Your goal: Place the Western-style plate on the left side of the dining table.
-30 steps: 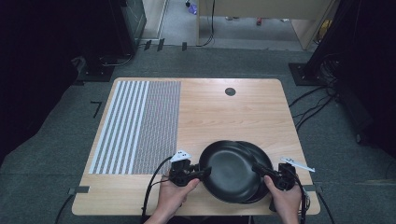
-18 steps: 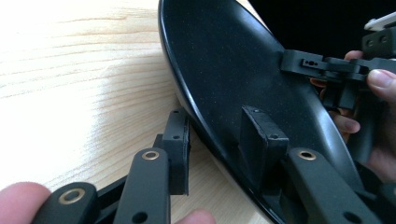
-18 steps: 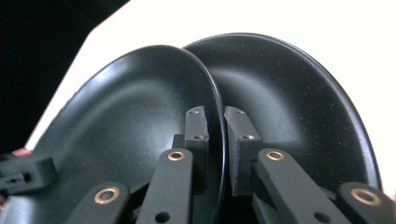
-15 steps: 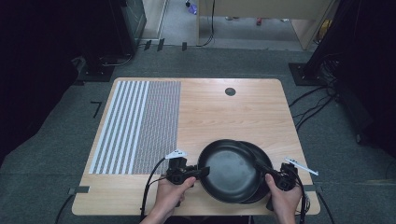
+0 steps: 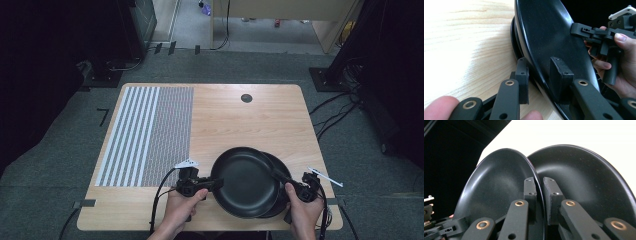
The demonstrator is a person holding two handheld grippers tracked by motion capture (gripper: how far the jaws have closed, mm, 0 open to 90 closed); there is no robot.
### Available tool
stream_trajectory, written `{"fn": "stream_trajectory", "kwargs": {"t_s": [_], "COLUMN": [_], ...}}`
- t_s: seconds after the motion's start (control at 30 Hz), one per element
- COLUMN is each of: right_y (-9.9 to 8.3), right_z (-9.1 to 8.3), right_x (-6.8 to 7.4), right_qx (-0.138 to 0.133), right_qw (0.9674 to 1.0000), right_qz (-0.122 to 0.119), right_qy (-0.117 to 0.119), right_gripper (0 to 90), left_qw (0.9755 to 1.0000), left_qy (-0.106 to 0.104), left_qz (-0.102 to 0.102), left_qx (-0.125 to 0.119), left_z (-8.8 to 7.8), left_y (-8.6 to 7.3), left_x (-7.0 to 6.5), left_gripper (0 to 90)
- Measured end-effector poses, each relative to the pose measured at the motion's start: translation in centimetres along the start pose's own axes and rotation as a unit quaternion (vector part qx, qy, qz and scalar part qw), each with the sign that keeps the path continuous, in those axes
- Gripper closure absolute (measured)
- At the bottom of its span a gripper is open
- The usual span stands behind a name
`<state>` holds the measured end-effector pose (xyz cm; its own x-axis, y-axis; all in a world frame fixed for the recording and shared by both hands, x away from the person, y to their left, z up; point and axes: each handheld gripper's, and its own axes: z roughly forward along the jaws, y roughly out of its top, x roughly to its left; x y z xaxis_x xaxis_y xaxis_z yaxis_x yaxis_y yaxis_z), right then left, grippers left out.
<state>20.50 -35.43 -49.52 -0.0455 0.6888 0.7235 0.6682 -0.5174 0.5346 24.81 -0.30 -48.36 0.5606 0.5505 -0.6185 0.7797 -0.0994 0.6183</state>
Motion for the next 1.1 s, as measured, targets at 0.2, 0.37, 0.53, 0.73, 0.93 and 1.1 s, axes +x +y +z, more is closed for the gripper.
{"fn": "stream_trajectory", "kwargs": {"t_s": [0.2, 0.37, 0.53, 0.73, 0.93, 1.1], "right_y": [0.5, 0.9, 1.5, 2.0, 2.3, 2.3], "right_z": [0.4, 1.4, 3.0, 4.4, 6.2, 7.8], "right_x": [0.9, 2.0, 3.7, 5.4, 7.1, 8.2], "right_qx": [-0.002, 0.0, 0.004, 0.006, 0.015, 0.025], "right_qw": [1.0, 0.9998, 0.9996, 0.9989, 0.9983, 0.9976], "right_qz": [-0.005, -0.014, -0.021, -0.033, -0.043, -0.044], "right_qy": [0.006, 0.012, 0.021, 0.032, 0.036, 0.048], "right_gripper": [82.3, 82.3, 82.2, 82.4, 82.6, 82.4], "left_qw": [1.0, 0.9998, 0.9995, 0.9987, 0.9977, 0.9964], "left_qy": [0.004, 0.01, 0.018, 0.026, 0.037, 0.052], "left_qz": [0.002, 0.001, 0.002, -0.002, -0.008, -0.003], "left_qx": [-0.008, -0.015, -0.027, -0.045, -0.057, -0.066], "left_z": [-1.0, -2.1, -3.5, -5.4, -7.1, -8.6], "left_y": [0.6, 1.2, 1.9, 2.7, 3.2, 3.8], "left_x": [0.0, 0.5, 1.1, 2.1, 3.2, 3.8], "left_gripper": [70.5, 70.5, 70.5, 70.5, 70.5, 70.4]}}
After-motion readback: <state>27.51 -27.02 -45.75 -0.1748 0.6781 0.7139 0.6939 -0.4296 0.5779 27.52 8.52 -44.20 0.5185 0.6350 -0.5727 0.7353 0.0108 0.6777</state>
